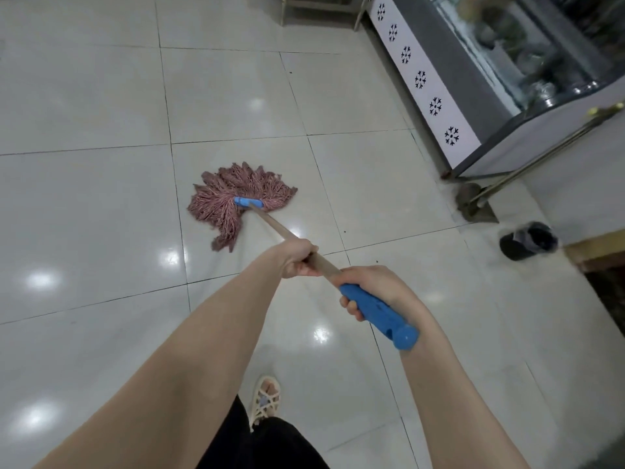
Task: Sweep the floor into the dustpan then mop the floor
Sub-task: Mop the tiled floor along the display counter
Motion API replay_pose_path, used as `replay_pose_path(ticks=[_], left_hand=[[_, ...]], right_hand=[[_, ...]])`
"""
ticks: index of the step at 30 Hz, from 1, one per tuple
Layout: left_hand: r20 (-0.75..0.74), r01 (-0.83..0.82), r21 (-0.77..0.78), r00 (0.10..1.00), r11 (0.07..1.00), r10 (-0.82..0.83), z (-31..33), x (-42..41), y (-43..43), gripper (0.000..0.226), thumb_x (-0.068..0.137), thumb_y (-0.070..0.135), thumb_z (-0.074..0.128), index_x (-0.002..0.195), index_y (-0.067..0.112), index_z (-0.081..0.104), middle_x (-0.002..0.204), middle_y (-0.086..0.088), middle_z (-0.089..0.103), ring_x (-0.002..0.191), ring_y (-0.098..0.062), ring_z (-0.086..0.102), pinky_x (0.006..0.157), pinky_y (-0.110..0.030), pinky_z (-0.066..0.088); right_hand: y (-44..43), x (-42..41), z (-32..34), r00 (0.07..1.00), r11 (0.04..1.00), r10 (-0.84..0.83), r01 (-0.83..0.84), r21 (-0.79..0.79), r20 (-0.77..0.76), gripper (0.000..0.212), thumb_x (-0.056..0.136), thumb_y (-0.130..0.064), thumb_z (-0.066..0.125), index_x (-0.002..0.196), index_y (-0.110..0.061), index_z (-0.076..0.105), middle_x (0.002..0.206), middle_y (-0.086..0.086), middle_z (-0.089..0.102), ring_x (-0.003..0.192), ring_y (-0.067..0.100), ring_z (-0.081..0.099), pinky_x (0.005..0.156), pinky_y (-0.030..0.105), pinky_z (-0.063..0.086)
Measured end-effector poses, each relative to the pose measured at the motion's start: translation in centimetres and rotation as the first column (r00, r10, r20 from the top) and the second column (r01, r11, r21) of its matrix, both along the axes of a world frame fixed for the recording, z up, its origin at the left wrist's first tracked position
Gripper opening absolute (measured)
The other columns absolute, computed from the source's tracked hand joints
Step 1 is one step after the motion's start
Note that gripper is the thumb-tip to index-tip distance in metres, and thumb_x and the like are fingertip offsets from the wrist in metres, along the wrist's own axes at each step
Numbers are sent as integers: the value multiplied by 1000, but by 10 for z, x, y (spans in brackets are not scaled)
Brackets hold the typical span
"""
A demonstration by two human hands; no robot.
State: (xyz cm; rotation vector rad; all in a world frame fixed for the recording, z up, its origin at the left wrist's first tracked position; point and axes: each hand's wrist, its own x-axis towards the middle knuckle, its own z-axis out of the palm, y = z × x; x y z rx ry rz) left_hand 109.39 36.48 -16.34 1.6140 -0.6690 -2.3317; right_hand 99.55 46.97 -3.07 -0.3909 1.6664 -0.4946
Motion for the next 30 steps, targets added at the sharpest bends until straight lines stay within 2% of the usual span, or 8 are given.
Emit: replay_pose_path(ticks=[3, 7, 11, 14, 22, 30], left_hand=[[1, -9, -5, 1000, 1000, 9, -2, -5, -26, 10, 101, 6, 39, 106, -3, 42, 89, -12, 51, 80, -23, 59, 87, -45, 52], [57, -26, -21, 998, 999, 27, -7, 4, -75, 18, 101, 8, 39, 85, 2, 44, 85, -8, 49, 74, -20, 57, 77, -41, 53], [78, -41, -57, 996, 998, 45, -11, 16, -139, 18, 101, 8, 40, 84, 3, 44, 82, -8, 49, 72, -19, 57, 76, -38, 53], [81, -37, -86, 996, 996, 44, -14, 24, -200, 19, 101, 7, 39, 83, 3, 44, 82, -9, 50, 71, -19, 56, 80, -39, 52], [101, -62, -90, 992, 994, 71, -10, 86, -431, 18, 101, 10, 41, 84, 5, 45, 80, -9, 52, 69, -17, 57, 74, -36, 51], [67, -86, -68, 994, 994, 90, -9, 137, -629, 17, 100, 12, 43, 87, 4, 47, 83, -12, 56, 72, -21, 61, 70, -35, 52]], right_hand=[[-29, -8, -4, 1000, 1000, 2, -2, 7, -5, 36, 85, -13, 67, 114, 8, 61, 59, 12, 53, 34, 13, 46, 36, 16, 40], [-78, 1, -11, 1000, 1000, -9, 9, 6, 27, 30, 85, -9, 65, 110, 8, 60, 58, 12, 52, 32, 13, 46, 36, 15, 39], [-144, 10, -14, 1000, 1000, 14, -14, -11, 25, 16, 84, -8, 66, 94, 3, 58, 58, 12, 53, 33, 14, 47, 36, 17, 40], [-204, 20, -19, 1000, 999, 27, -27, -26, 8, 17, 84, -8, 66, 95, 3, 59, 60, 13, 53, 34, 14, 48, 36, 17, 40], [-441, 83, -18, 998, 998, 58, -58, -35, 11, 19, 85, -7, 64, 99, 5, 59, 59, 13, 53, 32, 13, 48, 36, 17, 41], [-639, 132, -11, 998, 997, 64, -63, -49, 7, 14, 85, -8, 64, 95, 2, 60, 59, 12, 53, 32, 12, 50, 36, 17, 41]])
